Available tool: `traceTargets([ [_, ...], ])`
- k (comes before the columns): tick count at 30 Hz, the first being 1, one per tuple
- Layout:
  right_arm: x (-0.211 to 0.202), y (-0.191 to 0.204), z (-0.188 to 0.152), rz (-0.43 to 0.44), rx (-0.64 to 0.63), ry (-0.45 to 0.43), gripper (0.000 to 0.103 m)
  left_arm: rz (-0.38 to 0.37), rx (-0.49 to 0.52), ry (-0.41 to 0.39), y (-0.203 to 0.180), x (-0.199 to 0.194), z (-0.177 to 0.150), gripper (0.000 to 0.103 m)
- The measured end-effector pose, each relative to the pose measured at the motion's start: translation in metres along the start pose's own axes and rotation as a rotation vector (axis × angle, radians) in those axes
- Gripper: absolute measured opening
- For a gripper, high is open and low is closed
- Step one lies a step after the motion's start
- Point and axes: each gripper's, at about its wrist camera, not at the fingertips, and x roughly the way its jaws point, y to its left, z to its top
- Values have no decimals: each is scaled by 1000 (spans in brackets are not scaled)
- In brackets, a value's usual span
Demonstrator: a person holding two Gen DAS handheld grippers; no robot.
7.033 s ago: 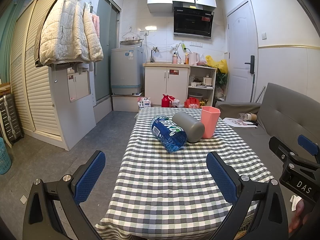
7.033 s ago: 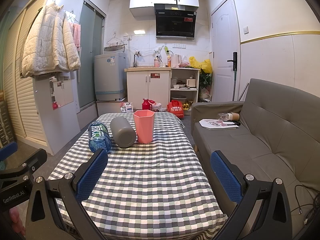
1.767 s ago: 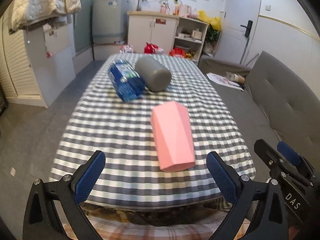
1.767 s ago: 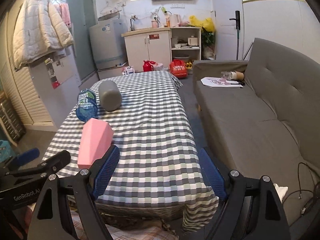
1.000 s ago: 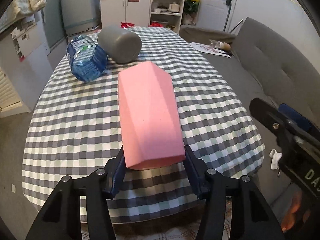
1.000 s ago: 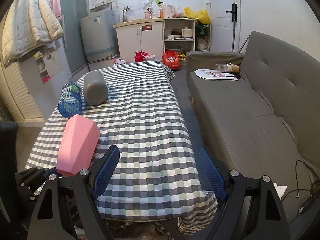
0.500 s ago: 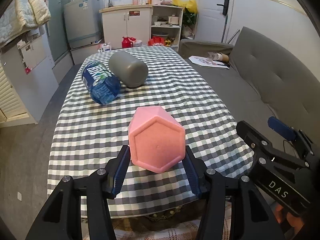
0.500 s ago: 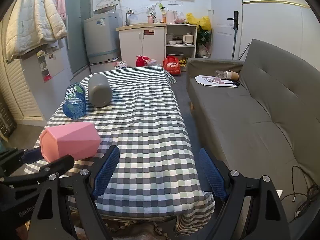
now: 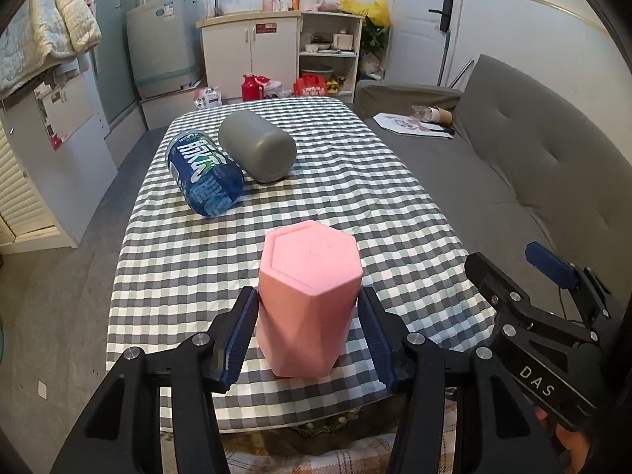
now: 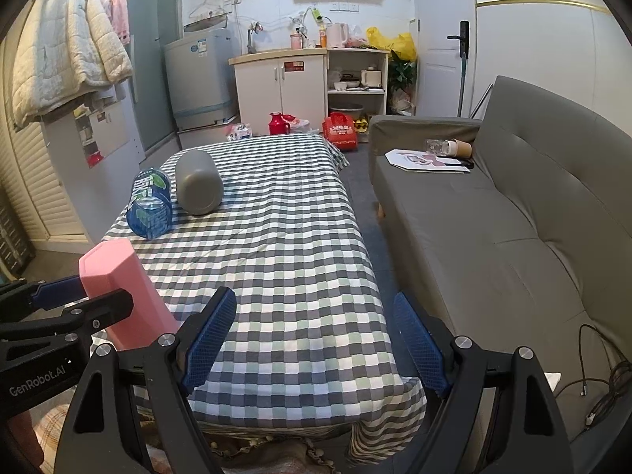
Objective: Flip cup upside down
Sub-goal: 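Lift the pink cup with the left gripper, turning its base upward, then lower the inverted pink cup onto the tablecloth and open the left gripper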
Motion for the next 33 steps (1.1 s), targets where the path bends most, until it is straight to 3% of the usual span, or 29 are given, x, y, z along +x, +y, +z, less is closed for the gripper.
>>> traceTargets([
  [6, 2, 0, 0, -3, 0, 6, 82, -8, 22, -1, 1, -2, -14, 57],
  [10, 3, 3, 1, -3, -7, 6, 82, -9, 24, 32, 2, 8, -23, 75],
  [15, 4, 4, 1, -4, -5, 11, 82, -23, 13, 82, 4, 34, -29, 74],
  [17, 5, 4, 1, -4, -6, 12, 82, -24, 11, 96, 6, 43, -30, 66],
  [25, 8, 5, 1, 8, -6, 18, 82, -28, 6, 52, 9, 46, -22, 65],
  [33, 16, 12, 6, 17, -20, 21, 82, 7, 19, -39, 16, 65, 13, 65],
])
